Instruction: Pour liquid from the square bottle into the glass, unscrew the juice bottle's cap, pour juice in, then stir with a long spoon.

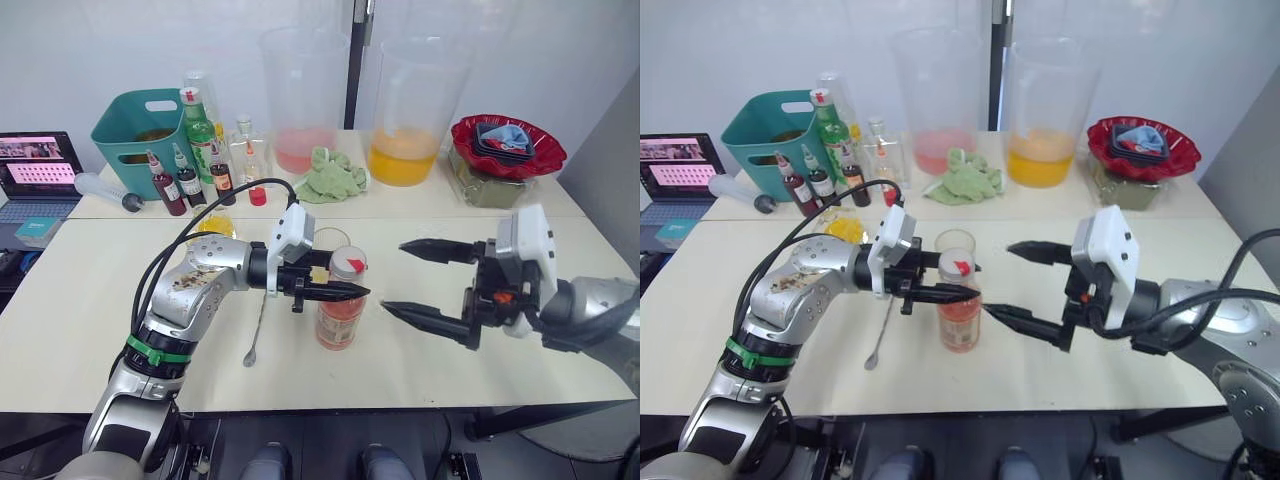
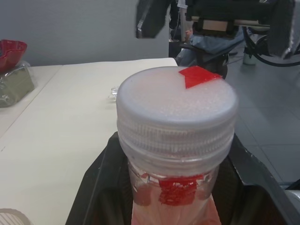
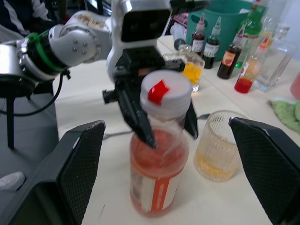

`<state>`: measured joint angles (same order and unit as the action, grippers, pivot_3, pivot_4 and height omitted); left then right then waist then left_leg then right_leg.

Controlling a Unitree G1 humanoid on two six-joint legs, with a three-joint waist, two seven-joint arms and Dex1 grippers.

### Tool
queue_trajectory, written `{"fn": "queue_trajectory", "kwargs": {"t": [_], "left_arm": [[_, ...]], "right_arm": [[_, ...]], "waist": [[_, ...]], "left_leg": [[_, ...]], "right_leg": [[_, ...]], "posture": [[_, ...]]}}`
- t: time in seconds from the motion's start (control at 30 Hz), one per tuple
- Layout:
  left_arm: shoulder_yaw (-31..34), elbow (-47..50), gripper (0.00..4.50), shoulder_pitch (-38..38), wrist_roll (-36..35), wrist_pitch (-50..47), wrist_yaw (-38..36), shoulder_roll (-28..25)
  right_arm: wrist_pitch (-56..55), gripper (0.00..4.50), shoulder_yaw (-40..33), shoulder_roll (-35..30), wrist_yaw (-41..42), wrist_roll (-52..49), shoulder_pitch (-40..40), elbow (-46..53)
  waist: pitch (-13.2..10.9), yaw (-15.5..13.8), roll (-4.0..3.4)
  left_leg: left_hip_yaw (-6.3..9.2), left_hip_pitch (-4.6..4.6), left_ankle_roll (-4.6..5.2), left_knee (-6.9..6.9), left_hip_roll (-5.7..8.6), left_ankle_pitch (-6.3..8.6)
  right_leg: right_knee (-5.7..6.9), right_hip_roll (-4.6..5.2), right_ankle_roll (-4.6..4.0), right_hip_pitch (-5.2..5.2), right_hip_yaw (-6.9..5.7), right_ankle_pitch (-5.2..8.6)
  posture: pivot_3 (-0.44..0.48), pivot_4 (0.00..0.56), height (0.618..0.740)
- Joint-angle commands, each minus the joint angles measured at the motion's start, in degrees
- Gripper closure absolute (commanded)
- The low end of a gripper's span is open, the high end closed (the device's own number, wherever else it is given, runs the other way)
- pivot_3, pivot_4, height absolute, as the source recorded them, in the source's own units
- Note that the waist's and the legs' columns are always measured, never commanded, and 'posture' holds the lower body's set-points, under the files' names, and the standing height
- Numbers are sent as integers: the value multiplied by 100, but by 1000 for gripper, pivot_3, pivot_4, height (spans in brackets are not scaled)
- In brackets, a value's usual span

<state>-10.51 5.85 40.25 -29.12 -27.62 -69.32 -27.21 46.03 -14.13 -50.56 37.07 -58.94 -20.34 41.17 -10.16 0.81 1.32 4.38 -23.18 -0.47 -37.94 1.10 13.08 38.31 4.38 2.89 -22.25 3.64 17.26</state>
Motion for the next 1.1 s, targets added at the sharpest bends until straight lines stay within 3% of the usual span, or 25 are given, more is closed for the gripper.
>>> {"fn": "queue_trajectory", "kwargs": {"t": [0.03,0.4,0.7,0.77,1.1], "left_arm": [[-34,28,2860,70,88,82,14,8],[-34,215,2860,-55,63,21,177,19],[-24,228,2874,-78,77,76,151,-26],[-8,266,2874,-106,65,91,131,-59],[-19,317,2874,-284,178,137,85,-333]], "right_arm": [[-8,0,490,320,-493,267,-501,-103],[111,0,1337,905,-1065,879,-1003,-82],[306,2800,1318,951,-904,699,-1038,-87],[278,2804,1326,940,-816,692,-1035,-99],[-887,2804,2024,496,2522,1309,-1784,-1625]], "waist": [[0,5,0],[0,-4,-1],[0,-1,-1],[0,-1,-1],[1,16,-1]], "left_leg": [[0,1,0,0,0,0],[6,-4,0,0,1,0],[6,-1,0,0,3,0],[6,-1,0,0,3,0],[2,3,1,0,3,0]], "right_leg": [[0,0,0,0,0,0],[9,4,1,-5,-1,-1],[11,3,1,-5,-1,-1],[12,3,1,-5,-1,-1],[10,-1,1,-3,-1,-1]], "posture": [[0,150,740],[0,150,740],[0,150,740],[0,150,740],[0,150,740]]}}
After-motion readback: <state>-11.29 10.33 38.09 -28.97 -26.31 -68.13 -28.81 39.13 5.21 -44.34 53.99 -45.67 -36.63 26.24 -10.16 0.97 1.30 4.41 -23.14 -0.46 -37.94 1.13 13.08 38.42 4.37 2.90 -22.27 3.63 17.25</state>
